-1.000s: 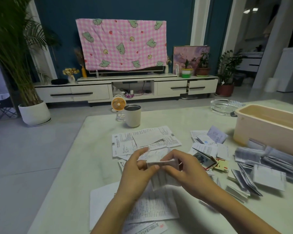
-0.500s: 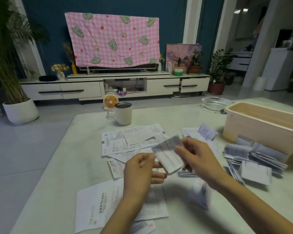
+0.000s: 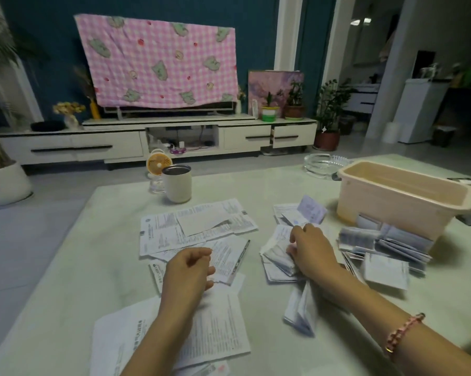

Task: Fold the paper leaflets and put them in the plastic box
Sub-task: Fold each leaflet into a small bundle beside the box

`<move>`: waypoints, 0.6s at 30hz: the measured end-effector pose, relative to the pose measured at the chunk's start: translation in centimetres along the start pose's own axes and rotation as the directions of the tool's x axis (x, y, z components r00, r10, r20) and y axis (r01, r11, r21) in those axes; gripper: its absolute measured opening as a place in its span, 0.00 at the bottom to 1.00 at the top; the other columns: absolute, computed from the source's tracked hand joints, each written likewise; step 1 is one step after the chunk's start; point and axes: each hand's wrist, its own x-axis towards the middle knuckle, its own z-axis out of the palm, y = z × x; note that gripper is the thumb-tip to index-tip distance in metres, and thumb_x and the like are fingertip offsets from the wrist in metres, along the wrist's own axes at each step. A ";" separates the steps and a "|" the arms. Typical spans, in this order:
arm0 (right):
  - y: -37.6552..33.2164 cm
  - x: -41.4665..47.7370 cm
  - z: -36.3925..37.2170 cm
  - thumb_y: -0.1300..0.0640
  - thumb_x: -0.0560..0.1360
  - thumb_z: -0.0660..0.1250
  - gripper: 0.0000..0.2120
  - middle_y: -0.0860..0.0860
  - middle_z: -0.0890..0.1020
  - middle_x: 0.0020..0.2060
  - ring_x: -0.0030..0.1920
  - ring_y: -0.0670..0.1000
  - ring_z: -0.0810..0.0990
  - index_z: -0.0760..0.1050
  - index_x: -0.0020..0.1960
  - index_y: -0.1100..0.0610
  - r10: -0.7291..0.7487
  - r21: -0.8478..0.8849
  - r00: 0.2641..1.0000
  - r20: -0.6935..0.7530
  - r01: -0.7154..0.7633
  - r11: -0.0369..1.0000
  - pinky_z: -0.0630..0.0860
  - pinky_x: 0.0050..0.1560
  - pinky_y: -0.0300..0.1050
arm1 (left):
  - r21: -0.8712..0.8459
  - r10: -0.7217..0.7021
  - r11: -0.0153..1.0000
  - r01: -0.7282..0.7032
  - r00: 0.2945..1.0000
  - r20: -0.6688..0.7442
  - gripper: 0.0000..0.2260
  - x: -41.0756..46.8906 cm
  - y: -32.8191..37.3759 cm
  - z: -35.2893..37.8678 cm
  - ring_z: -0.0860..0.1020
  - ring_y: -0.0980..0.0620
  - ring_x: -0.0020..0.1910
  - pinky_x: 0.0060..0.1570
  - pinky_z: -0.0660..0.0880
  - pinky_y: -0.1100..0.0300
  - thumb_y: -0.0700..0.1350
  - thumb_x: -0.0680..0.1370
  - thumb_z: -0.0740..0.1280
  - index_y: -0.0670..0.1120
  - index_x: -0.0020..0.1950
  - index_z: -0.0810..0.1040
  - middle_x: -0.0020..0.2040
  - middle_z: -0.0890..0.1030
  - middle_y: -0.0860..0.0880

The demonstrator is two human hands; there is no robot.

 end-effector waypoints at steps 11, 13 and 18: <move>-0.4 1.6 -2.3 0.50 0.72 0.70 0.19 0.49 0.71 0.49 0.48 0.50 0.71 0.67 0.59 0.50 -0.107 0.218 0.846 0.523 -0.012 0.976 0.68 0.44 0.40 | 0.148 0.006 0.989 -0.001 0.999 -0.032 0.09 1.1 -0.7 -3.5 0.79 0.48 0.44 0.44 0.76 0.55 0.36 0.78 0.59 0.45 0.46 0.78 0.45 0.80 0.47; -0.7 1.5 -2.7 0.50 0.73 0.69 0.22 0.52 0.69 0.55 0.52 0.51 0.69 0.66 0.63 0.49 -0.111 0.166 0.837 0.536 0.024 0.986 0.67 0.51 0.41 | 0.276 0.037 0.961 -0.027 0.999 -0.030 0.08 1.4 -1.2 -4.2 0.79 0.48 0.48 0.52 0.77 0.51 0.37 0.78 0.61 0.47 0.47 0.78 0.47 0.81 0.48; -0.7 1.0 -3.4 0.55 0.71 0.71 0.24 0.49 0.68 0.53 0.53 0.48 0.69 0.68 0.65 0.49 -0.165 0.184 0.837 0.522 0.078 0.980 0.68 0.51 0.38 | 0.475 0.099 0.873 -0.111 0.994 0.051 0.06 0.9 -1.8 -5.9 0.77 0.52 0.49 0.52 0.73 0.59 0.40 0.77 0.64 0.49 0.51 0.78 0.52 0.80 0.50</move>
